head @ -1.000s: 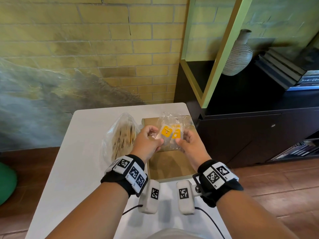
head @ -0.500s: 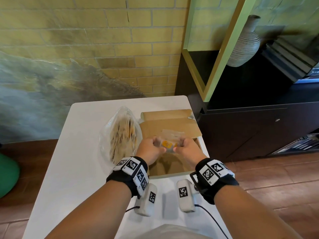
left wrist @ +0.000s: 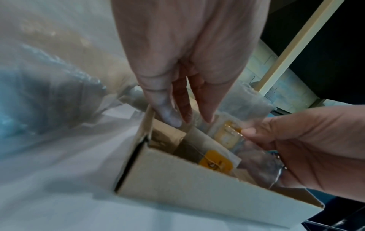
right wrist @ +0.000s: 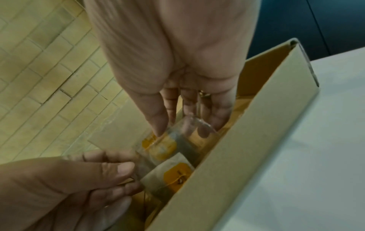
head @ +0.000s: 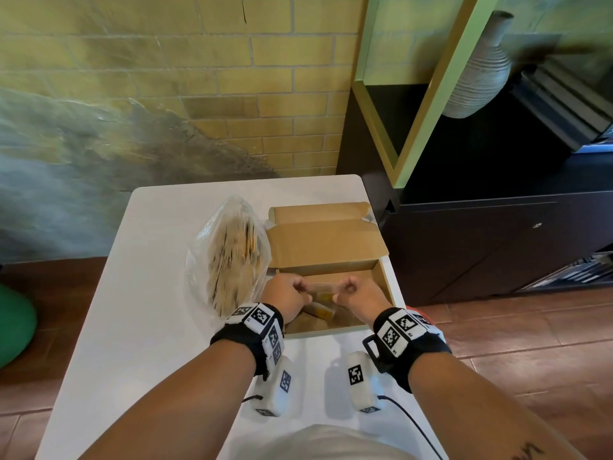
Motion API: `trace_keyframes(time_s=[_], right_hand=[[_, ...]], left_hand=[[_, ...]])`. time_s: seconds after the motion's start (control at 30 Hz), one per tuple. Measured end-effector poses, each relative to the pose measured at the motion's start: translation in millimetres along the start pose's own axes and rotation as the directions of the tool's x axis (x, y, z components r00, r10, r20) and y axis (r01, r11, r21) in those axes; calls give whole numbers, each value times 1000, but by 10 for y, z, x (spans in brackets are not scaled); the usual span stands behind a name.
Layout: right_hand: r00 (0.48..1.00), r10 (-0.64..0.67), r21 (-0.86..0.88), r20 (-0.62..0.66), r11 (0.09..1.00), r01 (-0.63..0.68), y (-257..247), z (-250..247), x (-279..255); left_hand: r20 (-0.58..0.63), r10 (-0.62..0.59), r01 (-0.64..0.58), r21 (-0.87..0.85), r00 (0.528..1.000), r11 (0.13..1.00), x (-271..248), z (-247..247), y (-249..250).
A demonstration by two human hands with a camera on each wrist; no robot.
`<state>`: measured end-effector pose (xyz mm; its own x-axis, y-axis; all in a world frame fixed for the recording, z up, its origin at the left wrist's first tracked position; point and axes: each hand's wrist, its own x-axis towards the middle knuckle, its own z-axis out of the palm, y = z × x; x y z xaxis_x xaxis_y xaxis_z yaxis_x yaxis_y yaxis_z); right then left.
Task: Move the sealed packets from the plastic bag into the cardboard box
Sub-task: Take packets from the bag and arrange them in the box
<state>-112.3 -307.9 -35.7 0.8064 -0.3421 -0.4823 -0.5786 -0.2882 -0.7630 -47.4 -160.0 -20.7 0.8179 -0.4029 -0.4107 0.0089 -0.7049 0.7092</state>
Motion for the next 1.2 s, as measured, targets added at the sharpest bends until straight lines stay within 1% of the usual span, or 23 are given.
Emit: trace_keyframes(time_s=[0.13, 0.2, 0.27, 0.33, 0.43, 0.47, 0.5, 0.53, 0.6, 0.63, 0.7, 0.8, 0.87, 0.97, 1.03, 1.1, 1.2], right_hand=[[1000, 23, -122, -11, 992, -25, 80, -16, 30], [998, 54, -181, -21, 982, -56, 108, -32, 34], [995, 95, -205, 5, 974, -92, 91, -60, 13], [989, 131, -198, 71, 973, -114, 48, -109, -19], [959, 150, -197, 242, 975, -103, -28, -161, -88], [950, 147, -202, 277, 975, -92, -24, -166, -95], [949, 137, -219, 285, 973, -75, -17, -164, -102], [964, 109, -243, 242, 969, -49, 0, -161, -105], [998, 26, -325, 59, 946, -6, 16, -170, -107], [1000, -21, -340, -22, 940, 12, 31, -189, -99], [993, -73, -274, -88, 961, 46, 33, -236, -91], [978, -163, -88, -132, 984, 152, -41, -327, -117], [966, -199, 52, -163, 976, 209, -90, -372, -120], [968, -177, 226, -178, 950, 216, -117, -390, -118], [981, -143, 348, -130, 920, 181, -114, -364, -130], [989, -127, 381, -80, 912, 148, -107, -297, -134], [991, -124, 327, -57, 935, 136, -93, -166, -118]], left_hand=[[-19, 22, -21, 18, 1000, 1000, -5, 12, 4], [-33, 25, -24, 45, 999, 999, -6, 19, 6], [-54, 31, -28, 67, 998, 997, -3, 21, 9], [-71, 30, -25, 70, 997, 997, 4, 15, 7], [-93, 14, -10, 43, 996, 999, 18, 3, 4], [-100, 7, -4, 32, 995, 999, 24, -1, 1], [-104, 1, 2, 22, 995, 1000, 32, -2, 2], [-101, -6, 7, 10, 995, 1000, 38, -1, 3], [-91, -21, 19, -25, 996, 1000, 45, -5, 14], [-90, -26, 22, -53, 996, 998, 45, -11, 17], [-93, -31, 19, -122, 995, 992, 40, -28, 19], [-80, -27, 9, -226, 996, 974, 49, -47, 0], [-51, -56, 37, -311, 997, 950, 47, -57, 12], [-30, -150, 122, -440, 988, 890, 76, -48, 55], [-8, -209, 174, -518, 978, 837, 80, -41, 89], [32, -220, 200, -559, 975, 805, 52, -42, 128], [54, -203, 198, -565, 978, 801, 16, -34, 180]])
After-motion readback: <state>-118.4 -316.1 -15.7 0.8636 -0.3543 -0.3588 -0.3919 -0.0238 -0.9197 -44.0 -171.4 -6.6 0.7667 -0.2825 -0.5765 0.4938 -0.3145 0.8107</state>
